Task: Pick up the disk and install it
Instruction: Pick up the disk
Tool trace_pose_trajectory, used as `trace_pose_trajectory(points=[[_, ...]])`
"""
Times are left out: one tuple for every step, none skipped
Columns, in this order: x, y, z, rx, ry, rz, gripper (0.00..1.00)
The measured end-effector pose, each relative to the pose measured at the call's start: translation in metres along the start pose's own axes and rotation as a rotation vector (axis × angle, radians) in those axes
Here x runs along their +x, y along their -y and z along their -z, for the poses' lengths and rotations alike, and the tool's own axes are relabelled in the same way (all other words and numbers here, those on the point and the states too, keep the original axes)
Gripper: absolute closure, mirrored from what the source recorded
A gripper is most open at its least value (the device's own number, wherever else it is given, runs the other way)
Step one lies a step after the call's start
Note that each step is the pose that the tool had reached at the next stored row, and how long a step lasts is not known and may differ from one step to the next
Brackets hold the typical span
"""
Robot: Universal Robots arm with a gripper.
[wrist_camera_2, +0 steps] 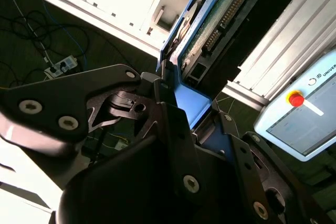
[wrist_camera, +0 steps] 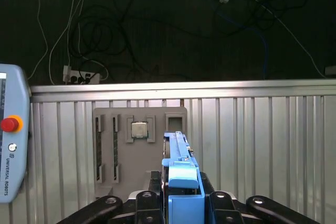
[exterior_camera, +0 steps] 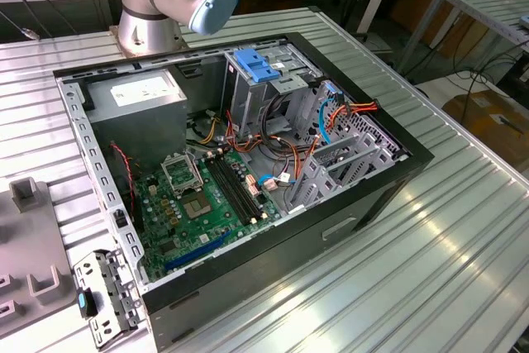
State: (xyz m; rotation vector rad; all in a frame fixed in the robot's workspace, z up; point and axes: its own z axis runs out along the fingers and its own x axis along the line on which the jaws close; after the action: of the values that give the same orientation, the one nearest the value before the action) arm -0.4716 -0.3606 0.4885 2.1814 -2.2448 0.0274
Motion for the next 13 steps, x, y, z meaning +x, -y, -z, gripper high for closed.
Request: trace_pose_trajectory(points=[[0.0, 0.0008, 0.0, 0.0001, 0.0, 0.0, 0.63], [0.0, 0.0015, -0.0001, 0.0001, 0.0, 0.0, 0.63], [0.0, 0.0024, -0.0001, 0.0001, 0.0001, 0.0, 0.63], [-0.0001, 0.0032, -0.0001, 0.0001, 0.0, 0.0, 0.63], [-0.0001, 0.004, 0.0, 0.0001, 0.0, 0.0, 0.63], [-0.0001, 0.0049, -0.0001, 0.0, 0.0, 0.0, 0.63], [-0.0002, 0.006, -0.0001, 0.0001, 0.0, 0.0, 0.63], [-0.0002, 0.0069, -0.0001, 0.0001, 0.0, 0.0, 0.63], [-0.0002, 0.0077, -0.0001, 0.0001, 0.0, 0.0, 0.63], [-0.0002, 0.0086, -0.0001, 0.0001, 0.0, 0.0, 0.63], [-0.0003, 0.0097, -0.0001, 0.0001, 0.0, 0.0, 0.63], [-0.0003, 0.0106, -0.0001, 0.0001, 0.0, 0.0, 0.63], [-0.0003, 0.0116, -0.0001, 0.0001, 0.0, 0.0, 0.63]])
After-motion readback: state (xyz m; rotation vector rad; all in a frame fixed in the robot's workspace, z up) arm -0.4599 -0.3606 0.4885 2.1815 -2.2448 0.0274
